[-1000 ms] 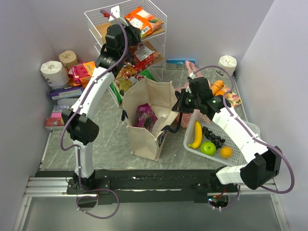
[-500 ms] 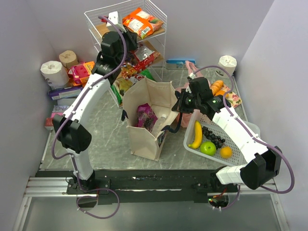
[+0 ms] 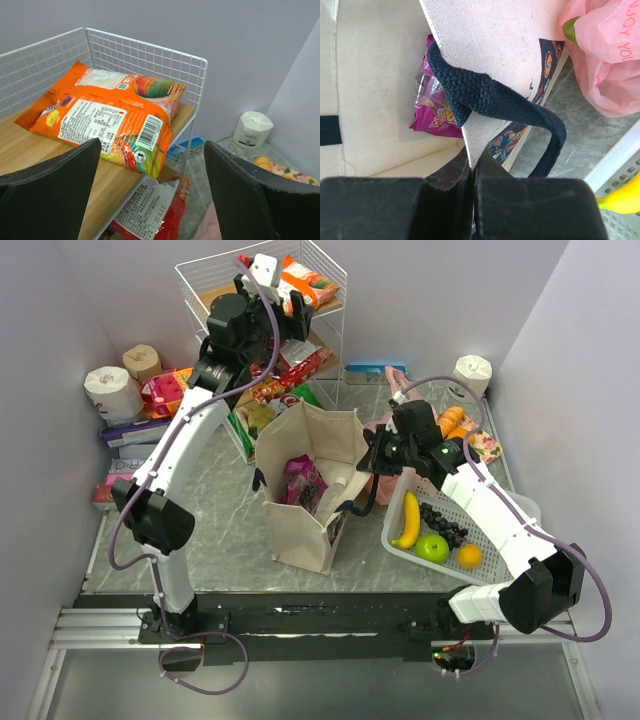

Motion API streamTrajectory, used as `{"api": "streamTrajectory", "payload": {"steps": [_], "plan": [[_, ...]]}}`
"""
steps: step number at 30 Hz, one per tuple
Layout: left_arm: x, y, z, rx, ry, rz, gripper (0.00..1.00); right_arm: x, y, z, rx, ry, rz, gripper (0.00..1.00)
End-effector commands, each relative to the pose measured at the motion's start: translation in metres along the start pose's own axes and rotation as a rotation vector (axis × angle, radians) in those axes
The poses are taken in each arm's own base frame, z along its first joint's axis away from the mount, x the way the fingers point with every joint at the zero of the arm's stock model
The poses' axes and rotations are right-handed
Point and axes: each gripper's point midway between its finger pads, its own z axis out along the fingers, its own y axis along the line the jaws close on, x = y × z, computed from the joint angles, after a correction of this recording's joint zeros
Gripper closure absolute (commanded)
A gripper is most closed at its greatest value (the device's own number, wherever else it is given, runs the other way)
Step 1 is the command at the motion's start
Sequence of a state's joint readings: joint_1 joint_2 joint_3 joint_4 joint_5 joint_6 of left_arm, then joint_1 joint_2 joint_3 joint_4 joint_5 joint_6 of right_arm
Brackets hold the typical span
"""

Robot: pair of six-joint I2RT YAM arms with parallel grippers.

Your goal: Place the mixed food into the grocery bags and tie them

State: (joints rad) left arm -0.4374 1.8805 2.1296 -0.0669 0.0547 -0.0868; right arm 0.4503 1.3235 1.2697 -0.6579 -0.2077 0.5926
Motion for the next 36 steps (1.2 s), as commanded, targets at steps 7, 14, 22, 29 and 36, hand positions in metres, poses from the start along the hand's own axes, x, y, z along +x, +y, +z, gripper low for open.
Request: {"api": "streamTrajectory", "payload": {"steps": [7,14,22,29,36], "plan": [[0.016,0.004,0.011,-0.007,0.05,0.192,0.11,-0.034,0.015,-0.021,-0.049,-0.135,-0.02,0.97],[0.025,0.004,0.015,-0.02,0.067,0.226,0.16,-0.034,0.015,-0.021,-0.052,-0.133,-0.021,0.97],[0.017,0.003,0.015,-0.042,0.037,0.203,0.44,-0.033,0.013,-0.023,-0.047,-0.14,-0.022,0.97],[0.011,-0.012,0.016,-0.01,0.003,0.157,0.71,-0.032,0.012,-0.024,-0.045,-0.144,-0.02,0.97],[-0.023,-0.021,0.005,-0.005,-0.103,0.102,0.99,-0.033,0.011,-0.027,-0.044,-0.155,-0.02,0.97]]}}
